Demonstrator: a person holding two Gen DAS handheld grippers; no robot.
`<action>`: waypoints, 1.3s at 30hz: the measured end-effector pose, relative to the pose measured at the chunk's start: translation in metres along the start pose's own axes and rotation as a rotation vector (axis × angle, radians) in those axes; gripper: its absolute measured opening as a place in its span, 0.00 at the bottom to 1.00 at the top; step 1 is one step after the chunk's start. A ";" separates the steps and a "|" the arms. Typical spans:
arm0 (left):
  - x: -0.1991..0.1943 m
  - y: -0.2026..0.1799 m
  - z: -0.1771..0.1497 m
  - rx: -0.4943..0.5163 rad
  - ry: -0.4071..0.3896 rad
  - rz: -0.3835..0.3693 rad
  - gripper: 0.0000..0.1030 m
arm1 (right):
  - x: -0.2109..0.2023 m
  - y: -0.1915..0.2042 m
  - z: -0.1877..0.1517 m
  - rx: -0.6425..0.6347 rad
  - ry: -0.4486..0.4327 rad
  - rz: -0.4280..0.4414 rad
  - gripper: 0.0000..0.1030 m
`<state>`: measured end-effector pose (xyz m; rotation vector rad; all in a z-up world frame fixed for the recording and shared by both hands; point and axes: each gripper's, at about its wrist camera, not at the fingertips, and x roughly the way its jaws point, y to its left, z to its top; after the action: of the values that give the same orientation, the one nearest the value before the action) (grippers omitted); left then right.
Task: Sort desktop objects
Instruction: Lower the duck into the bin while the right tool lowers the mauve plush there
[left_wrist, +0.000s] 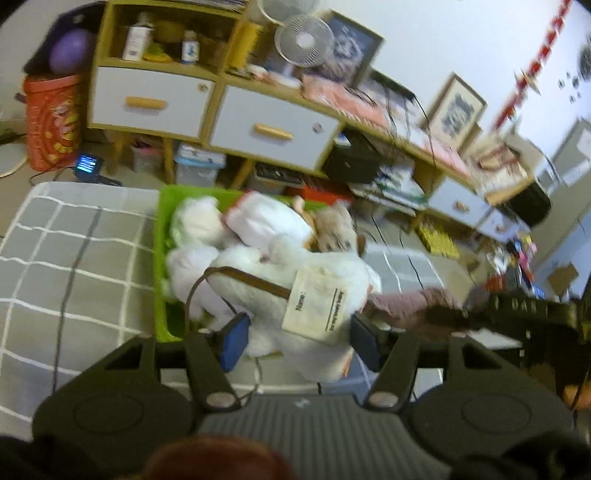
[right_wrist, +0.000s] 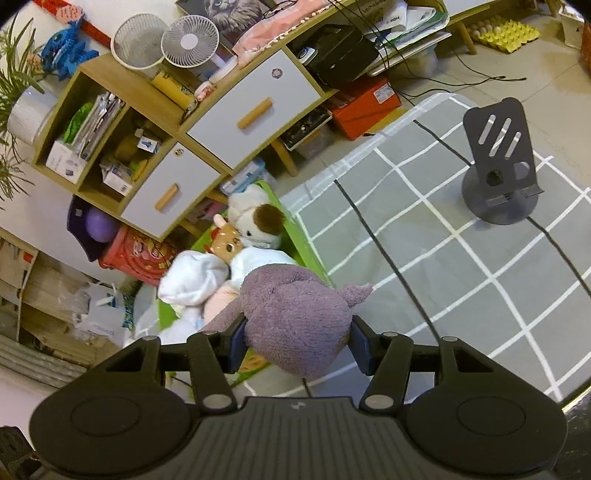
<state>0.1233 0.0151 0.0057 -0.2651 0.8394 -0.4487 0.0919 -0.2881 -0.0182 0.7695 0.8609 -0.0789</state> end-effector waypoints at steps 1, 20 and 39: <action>-0.002 0.004 0.003 -0.012 -0.012 0.009 0.56 | 0.001 0.001 0.000 0.005 -0.001 0.003 0.55; 0.031 0.015 0.011 -0.018 -0.170 0.149 0.57 | 0.049 0.033 -0.012 0.091 0.012 0.127 0.55; 0.059 0.021 0.003 -0.040 -0.117 0.157 0.62 | 0.070 0.059 -0.023 -0.039 -0.035 0.024 0.56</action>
<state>0.1662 0.0055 -0.0397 -0.2578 0.7486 -0.2668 0.1441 -0.2137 -0.0427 0.7400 0.8176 -0.0545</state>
